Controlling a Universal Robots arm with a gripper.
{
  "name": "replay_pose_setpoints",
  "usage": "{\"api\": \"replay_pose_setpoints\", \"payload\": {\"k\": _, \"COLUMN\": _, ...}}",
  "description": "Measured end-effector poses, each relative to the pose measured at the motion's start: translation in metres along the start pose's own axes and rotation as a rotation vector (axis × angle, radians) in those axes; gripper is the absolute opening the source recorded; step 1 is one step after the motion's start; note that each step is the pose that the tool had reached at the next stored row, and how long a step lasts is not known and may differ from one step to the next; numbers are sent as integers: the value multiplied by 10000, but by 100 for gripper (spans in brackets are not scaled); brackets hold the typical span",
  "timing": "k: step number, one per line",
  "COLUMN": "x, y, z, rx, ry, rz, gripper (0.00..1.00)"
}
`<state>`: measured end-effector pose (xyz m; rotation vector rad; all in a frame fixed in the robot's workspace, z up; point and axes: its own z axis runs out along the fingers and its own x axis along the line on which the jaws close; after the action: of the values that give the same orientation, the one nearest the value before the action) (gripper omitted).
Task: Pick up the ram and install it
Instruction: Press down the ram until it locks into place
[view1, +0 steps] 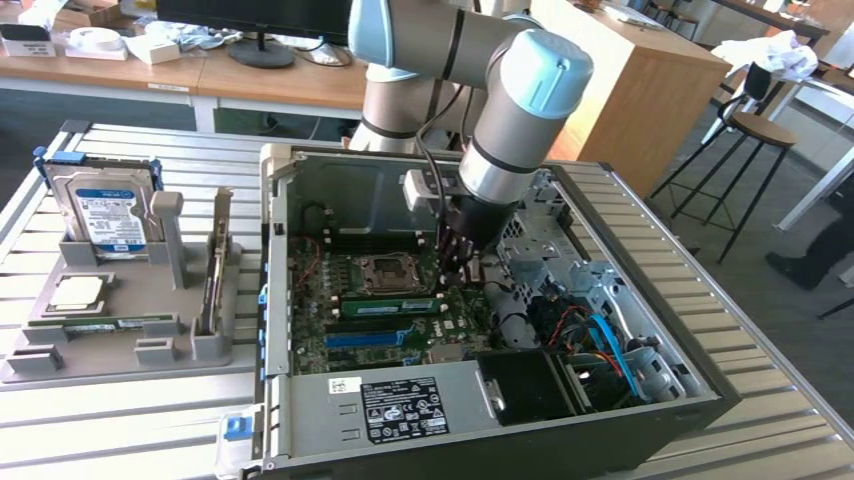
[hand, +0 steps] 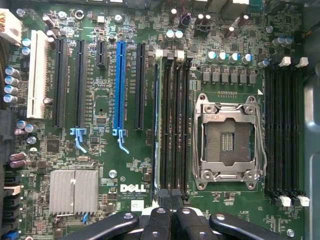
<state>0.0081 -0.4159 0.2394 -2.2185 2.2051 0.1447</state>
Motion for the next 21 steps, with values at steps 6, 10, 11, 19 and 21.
{"api": "replay_pose_setpoints", "payload": {"k": 6, "x": 31, "y": -1, "z": -1, "rx": -1, "ry": 1, "rz": 0, "gripper": 10}}
{"api": "replay_pose_setpoints", "payload": {"k": 10, "x": 34, "y": -2, "z": -1, "rx": -1, "ry": 2, "rz": -1, "gripper": 10}}
{"api": "replay_pose_setpoints", "payload": {"k": 11, "x": 35, "y": -2, "z": -1, "rx": -1, "ry": 1, "rz": -1, "gripper": 10}}
{"api": "replay_pose_setpoints", "payload": {"k": 19, "x": 39, "y": -5, "z": 51, "rx": 31, "ry": -31, "rz": -6, "gripper": 10}}
{"api": "replay_pose_setpoints", "payload": {"k": 21, "x": 39, "y": -5, "z": 52, "rx": 31, "ry": -29, "rz": -6, "gripper": 10}}
